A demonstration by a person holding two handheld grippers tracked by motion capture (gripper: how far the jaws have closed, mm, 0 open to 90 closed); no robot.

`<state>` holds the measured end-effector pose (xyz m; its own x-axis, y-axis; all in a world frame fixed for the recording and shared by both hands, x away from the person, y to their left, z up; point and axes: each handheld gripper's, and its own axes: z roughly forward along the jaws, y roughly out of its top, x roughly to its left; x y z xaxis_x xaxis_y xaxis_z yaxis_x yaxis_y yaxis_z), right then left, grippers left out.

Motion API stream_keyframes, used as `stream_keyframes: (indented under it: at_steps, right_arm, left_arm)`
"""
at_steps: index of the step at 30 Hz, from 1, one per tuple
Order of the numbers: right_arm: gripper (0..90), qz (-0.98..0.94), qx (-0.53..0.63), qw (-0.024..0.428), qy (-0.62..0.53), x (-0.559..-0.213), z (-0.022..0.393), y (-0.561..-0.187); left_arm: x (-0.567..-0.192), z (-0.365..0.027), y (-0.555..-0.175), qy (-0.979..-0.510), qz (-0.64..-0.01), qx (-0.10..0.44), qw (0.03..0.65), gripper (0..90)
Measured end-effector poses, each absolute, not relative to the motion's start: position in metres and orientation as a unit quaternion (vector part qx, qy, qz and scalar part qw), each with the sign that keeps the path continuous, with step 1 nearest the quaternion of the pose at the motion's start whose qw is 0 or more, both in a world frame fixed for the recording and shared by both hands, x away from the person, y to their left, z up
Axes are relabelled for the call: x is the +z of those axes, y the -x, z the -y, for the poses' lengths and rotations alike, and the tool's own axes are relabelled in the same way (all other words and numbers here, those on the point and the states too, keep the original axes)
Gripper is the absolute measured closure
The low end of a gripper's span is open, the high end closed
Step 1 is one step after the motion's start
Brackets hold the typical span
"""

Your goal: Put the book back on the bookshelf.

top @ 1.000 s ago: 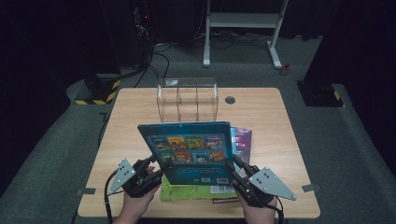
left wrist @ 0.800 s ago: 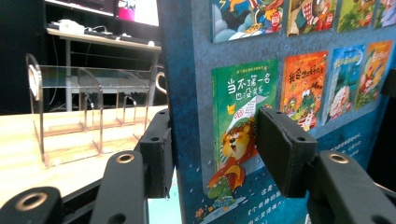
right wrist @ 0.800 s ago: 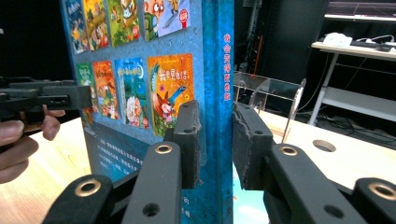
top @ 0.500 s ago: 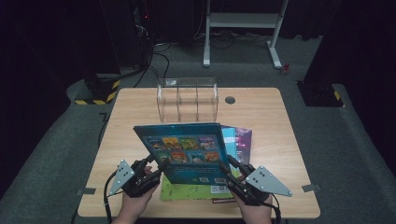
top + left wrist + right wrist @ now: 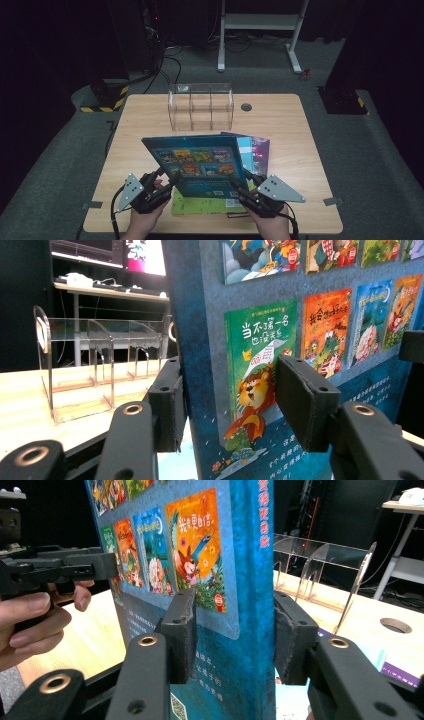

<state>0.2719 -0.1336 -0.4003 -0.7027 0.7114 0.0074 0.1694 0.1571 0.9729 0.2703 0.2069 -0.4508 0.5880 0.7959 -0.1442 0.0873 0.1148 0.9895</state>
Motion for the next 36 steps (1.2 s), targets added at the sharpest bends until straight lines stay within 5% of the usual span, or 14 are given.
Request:
stream_keyframes:
  at_steps: [25, 36]
  right_arm:
    - [61.5, -0.746, 0.557, 0.224, -0.288, -0.4053, 0.1275, -0.2747]
    - [72.5, -0.756, 0.568, 0.205, -0.252, -0.4078, 0.1286, -0.2729]
  left_arm:
    - [-0.4508, -0.2098, -0.2721, -0.606, -0.377, 0.265, 0.648, 43.8]
    - [-0.4507, -0.2153, -0.2785, -0.605, -0.391, 0.244, 0.649, 39.6]
